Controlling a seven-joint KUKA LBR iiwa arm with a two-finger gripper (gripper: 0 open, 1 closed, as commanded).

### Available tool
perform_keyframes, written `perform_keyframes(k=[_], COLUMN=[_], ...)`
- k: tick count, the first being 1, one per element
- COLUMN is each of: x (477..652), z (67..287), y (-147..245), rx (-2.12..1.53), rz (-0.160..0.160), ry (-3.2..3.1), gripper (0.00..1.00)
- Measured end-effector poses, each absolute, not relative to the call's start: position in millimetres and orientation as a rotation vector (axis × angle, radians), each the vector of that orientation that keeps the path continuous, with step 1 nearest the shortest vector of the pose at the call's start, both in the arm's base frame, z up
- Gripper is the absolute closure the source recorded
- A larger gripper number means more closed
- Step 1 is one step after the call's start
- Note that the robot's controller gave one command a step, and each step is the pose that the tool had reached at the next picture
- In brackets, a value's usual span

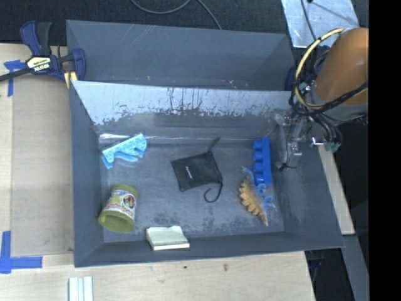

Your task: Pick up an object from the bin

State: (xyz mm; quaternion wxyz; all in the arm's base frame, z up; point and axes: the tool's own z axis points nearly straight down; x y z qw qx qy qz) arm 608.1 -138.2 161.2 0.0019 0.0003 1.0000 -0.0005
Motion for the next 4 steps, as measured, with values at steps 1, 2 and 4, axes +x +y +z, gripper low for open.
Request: perform_keyframes(k=[1, 2, 4], x=[615.6, 621.0, 628.3], z=[128, 98, 76], y=[-143, -138, -133], rx=[-0.215, -0.767, -1.325], rz=[-0.004, -0.002, 0.008], ry=[3.125, 3.042, 2.838], gripper=[0.00, 0.00, 0.00])
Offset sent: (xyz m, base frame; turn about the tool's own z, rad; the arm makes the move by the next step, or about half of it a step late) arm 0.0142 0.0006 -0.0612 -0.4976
